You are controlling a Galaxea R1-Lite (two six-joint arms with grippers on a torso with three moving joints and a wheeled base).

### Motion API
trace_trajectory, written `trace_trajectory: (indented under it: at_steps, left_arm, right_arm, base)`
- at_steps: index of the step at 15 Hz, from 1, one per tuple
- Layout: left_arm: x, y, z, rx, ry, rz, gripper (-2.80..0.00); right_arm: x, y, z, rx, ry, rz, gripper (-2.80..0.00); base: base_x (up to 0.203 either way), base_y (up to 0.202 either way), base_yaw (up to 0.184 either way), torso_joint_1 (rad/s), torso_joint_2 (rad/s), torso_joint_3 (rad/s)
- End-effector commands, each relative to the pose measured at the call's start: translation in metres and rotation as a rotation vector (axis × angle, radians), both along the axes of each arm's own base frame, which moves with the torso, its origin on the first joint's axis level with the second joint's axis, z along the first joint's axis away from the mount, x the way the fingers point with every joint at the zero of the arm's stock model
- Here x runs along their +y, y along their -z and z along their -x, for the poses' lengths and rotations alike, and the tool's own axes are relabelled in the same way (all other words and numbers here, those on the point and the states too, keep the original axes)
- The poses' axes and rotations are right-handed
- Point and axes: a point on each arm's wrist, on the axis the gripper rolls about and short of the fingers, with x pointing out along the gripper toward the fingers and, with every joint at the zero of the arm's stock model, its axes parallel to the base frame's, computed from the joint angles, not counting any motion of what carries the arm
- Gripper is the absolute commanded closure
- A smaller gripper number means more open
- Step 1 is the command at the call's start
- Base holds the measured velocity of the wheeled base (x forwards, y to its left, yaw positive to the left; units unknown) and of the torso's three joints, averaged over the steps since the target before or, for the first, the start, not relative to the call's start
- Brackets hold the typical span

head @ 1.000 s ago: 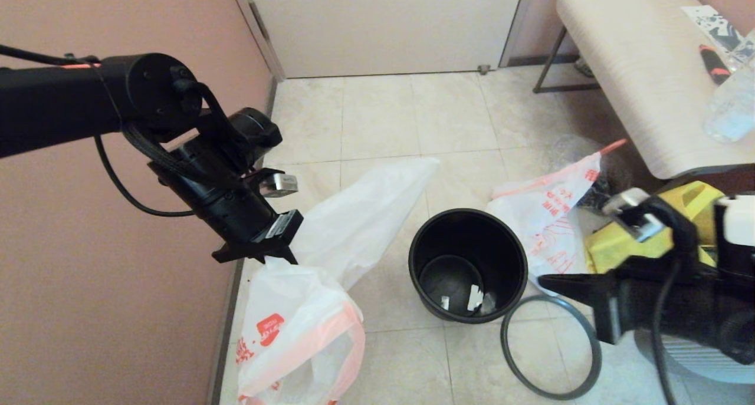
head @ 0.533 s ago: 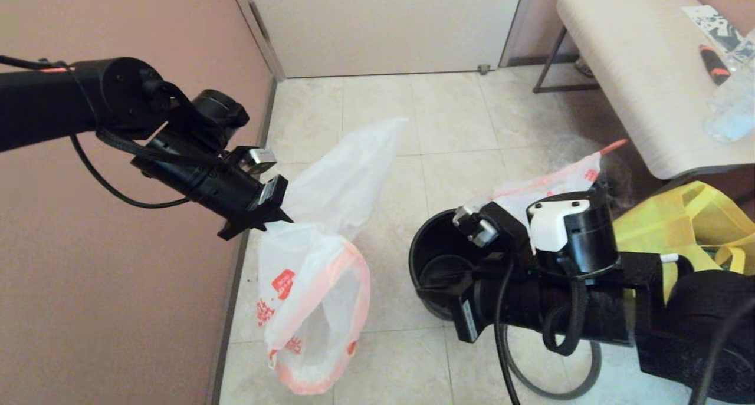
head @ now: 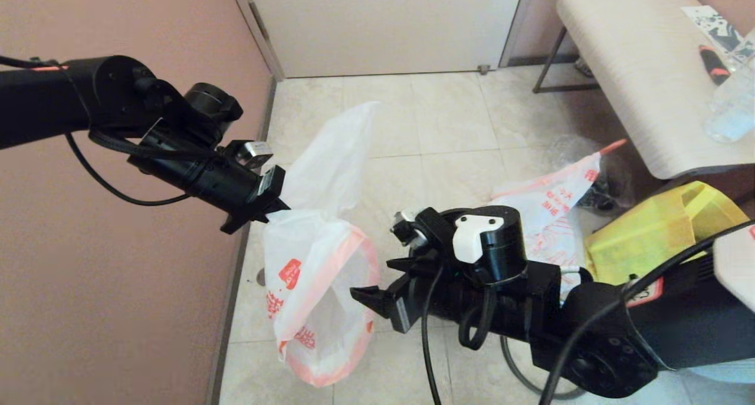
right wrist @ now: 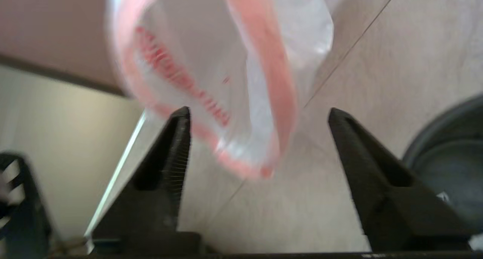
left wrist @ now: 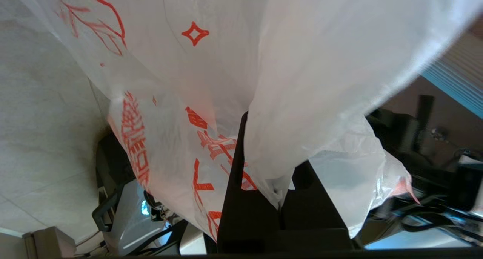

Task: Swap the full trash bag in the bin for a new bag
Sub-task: Put the new garbage bag on the trash can

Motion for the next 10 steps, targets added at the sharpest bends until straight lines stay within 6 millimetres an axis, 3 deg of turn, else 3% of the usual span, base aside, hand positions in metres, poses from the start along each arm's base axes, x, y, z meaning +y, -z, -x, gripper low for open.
trace_trajectory:
  at_steps: [1, 5, 6, 10]
  left_arm:
    - [0.004, -0.004, 0.003, -0.003, -0.009, 0.004, 0.0]
    - [0.007, -0.007, 0.01, 0.018, -0.012, 0.005, 0.0]
    - [0.007, -0.007, 0.01, 0.027, -0.011, 0.003, 0.0]
    - [0.008, -0.001, 0.02, 0.124, 0.035, -0.011, 0.0]
  right_arm:
    - [0.02, 0.008, -0.014, -0.017, 0.011, -0.009, -2.8]
    - [0.045, 0.0, -0.036, -0.1, 0.065, -0.048, -2.8]
    - [0.048, 0.001, -0.036, -0.124, 0.081, -0.029, 0.0]
    - [0.048, -0.005, -0.031, -0.127, 0.077, -0.037, 0.0]
  base:
    - [0.0, 0.0, 0.0, 0.0, 0.0, 0.0]
    - [0.0, 0.0, 0.0, 0.0, 0.0, 0.0]
    - [0.0, 0.0, 0.0, 0.0, 0.0, 0.0]
    - [0.0, 0.0, 0.0, 0.0, 0.0, 0.0]
